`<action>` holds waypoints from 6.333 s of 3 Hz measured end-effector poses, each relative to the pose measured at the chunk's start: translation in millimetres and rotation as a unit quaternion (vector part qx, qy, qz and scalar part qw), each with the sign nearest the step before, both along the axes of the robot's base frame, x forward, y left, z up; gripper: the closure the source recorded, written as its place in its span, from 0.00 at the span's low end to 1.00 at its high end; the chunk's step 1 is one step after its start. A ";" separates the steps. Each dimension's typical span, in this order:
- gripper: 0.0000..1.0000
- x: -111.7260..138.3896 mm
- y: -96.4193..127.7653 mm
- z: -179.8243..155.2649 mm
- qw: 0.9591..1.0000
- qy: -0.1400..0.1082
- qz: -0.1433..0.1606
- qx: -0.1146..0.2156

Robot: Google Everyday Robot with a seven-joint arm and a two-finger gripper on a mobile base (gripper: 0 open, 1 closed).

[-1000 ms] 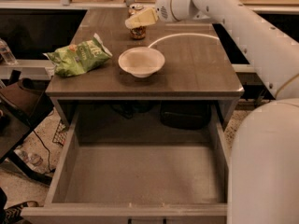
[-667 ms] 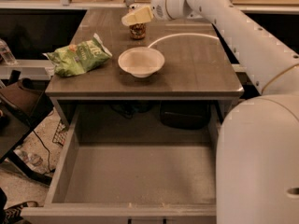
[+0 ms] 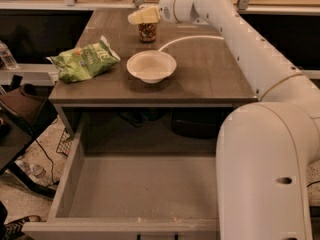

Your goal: Place orange can into top drawer

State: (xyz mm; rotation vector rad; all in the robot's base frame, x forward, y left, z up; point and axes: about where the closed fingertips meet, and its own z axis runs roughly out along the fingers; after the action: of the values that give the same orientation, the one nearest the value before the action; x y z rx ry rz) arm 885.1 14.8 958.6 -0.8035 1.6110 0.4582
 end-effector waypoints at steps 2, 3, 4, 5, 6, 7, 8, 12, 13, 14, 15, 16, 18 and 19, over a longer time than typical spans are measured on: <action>0.00 22.8 4.2 -23.4 0.999 0.017 -0.017 0.031; 0.00 30.7 10.2 -35.5 0.998 0.027 -0.022 0.044; 0.18 30.3 12.9 -36.6 0.998 0.028 -0.020 0.044; 0.41 30.3 16.0 -38.3 0.998 0.029 -0.018 0.043; 0.64 30.3 19.0 -40.0 0.998 0.030 -0.017 0.043; 0.96 30.4 23.4 -42.4 0.998 0.032 -0.014 0.043; 1.00 30.4 25.0 -43.3 0.998 0.032 -0.013 0.043; 1.00 -11.5 -40.1 107.6 0.999 -0.011 -0.045 -0.003; 1.00 -57.5 -79.4 127.0 0.999 -0.013 -0.038 -0.018; 1.00 -109.7 -126.4 138.8 0.998 -0.021 -0.054 -0.016; 1.00 -162.6 -156.2 133.2 0.997 -0.028 -0.065 -0.003; 1.00 -215.6 -175.8 100.1 0.998 -0.013 -0.067 -0.004; 1.00 -336.4 -230.8 6.3 0.998 0.021 -0.051 -0.016; 1.00 -375.1 -261.8 -12.1 0.998 0.019 -0.061 -0.017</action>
Offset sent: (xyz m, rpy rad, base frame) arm 0.0376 -0.0014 -0.0364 0.0994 0.0590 -0.0719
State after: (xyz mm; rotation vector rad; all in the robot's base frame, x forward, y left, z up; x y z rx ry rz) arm 510.1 -247.1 946.5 -0.7203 1.6968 0.3627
